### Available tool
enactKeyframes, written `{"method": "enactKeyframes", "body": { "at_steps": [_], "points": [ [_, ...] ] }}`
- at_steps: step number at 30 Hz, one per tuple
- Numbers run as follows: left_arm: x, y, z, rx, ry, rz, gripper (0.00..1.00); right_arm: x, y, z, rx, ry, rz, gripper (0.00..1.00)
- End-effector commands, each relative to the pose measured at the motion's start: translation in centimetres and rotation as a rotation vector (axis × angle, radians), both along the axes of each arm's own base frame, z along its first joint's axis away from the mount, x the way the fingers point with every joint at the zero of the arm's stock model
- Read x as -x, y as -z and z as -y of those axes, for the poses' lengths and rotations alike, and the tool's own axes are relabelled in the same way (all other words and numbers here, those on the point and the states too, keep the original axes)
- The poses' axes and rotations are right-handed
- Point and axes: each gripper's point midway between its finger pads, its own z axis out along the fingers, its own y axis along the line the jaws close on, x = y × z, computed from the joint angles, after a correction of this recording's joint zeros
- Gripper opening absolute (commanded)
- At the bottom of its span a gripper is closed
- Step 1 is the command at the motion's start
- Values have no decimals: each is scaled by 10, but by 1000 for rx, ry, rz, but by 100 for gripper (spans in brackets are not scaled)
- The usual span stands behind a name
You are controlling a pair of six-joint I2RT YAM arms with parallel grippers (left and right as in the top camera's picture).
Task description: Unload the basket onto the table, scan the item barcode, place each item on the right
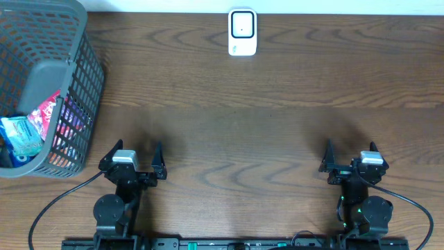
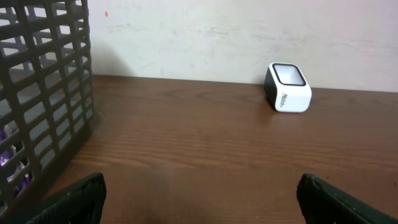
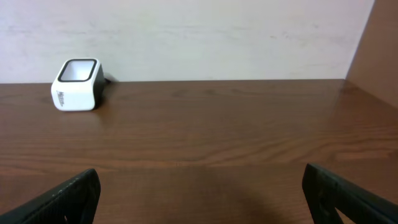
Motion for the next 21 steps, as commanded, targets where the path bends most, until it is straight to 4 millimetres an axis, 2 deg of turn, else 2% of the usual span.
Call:
{"method": "enactKeyframes", "body": {
  "at_steps": [1,21],
  "points": [
    [1,15,4,9,20,-45,97,0,1,-3,-18,-12,-2,99],
    [1,15,4,9,20,-45,98,0,1,-3,-18,-12,-2,99]
  ]
}}
